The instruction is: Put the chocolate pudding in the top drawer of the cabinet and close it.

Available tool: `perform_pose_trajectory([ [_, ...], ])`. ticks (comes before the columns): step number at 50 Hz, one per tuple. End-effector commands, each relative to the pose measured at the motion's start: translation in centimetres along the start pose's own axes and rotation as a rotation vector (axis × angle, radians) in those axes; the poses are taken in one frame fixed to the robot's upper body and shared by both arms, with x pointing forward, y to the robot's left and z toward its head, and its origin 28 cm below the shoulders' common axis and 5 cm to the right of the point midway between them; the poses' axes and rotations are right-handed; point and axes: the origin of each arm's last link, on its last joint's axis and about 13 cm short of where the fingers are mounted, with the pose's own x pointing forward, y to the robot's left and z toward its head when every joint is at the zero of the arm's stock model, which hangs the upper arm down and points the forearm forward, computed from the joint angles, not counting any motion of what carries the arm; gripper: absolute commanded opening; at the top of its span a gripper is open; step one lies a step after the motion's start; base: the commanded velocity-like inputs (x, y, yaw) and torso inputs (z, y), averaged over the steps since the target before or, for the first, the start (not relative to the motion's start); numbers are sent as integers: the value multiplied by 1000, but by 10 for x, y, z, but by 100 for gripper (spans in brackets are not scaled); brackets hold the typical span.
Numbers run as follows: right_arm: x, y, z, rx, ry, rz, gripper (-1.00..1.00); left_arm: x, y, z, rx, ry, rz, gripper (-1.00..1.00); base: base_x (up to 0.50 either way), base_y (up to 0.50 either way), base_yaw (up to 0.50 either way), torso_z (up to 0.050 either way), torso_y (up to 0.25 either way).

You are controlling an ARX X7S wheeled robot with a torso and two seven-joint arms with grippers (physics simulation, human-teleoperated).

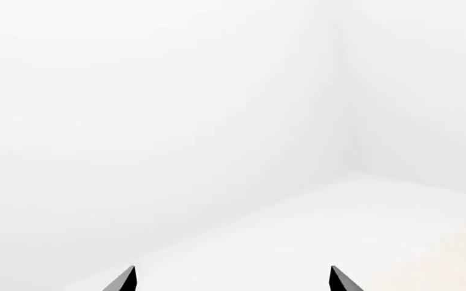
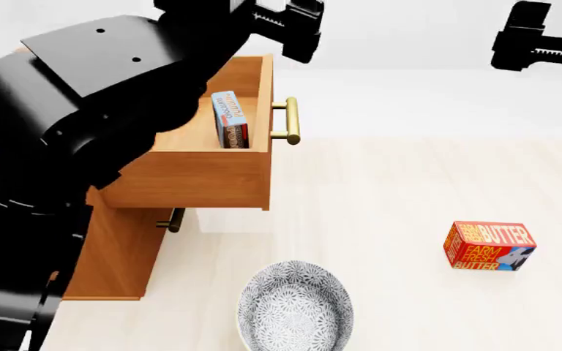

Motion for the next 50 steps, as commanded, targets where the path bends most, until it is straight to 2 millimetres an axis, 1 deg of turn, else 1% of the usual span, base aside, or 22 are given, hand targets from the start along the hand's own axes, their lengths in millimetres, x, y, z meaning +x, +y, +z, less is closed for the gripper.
perform_pose_trajectory([
  [1, -18, -23, -19, 19, 21, -86, 100, 2, -41, -12, -23, 10, -117, 100, 0, 0, 0, 0, 0],
  [10, -26, -37, -30, 23, 44, -170, 100, 0, -74, -25, -32, 30, -215, 100, 0, 0, 0, 0, 0],
  [15, -33, -49, -38, 32, 58, -214, 100, -4, -91, -36, -25, 47, -265, 100, 0, 0, 0, 0, 0],
  [20, -34, -52, -43, 40, 67, -232, 100, -9, -104, -43, -19, 60, -305, 100, 0, 0, 0, 0, 0],
  [26, -34, -53, -45, 43, 72, -236, 100, -16, -119, -54, -21, 78, -352, 100, 0, 0, 0, 0, 0],
  [37, -37, -56, -48, 44, 80, -244, 100, -26, -138, -73, -25, 112, -414, 100, 0, 0, 0, 0, 0],
  [46, -37, -58, -54, 43, 90, -250, 100, -23, -142, -93, -51, 144, -433, 100, 0, 0, 0, 0, 0],
  [50, -35, -56, -55, 42, 95, -250, 100, -23, -143, -101, -60, 159, -441, 100, 0, 0, 0, 0, 0],
])
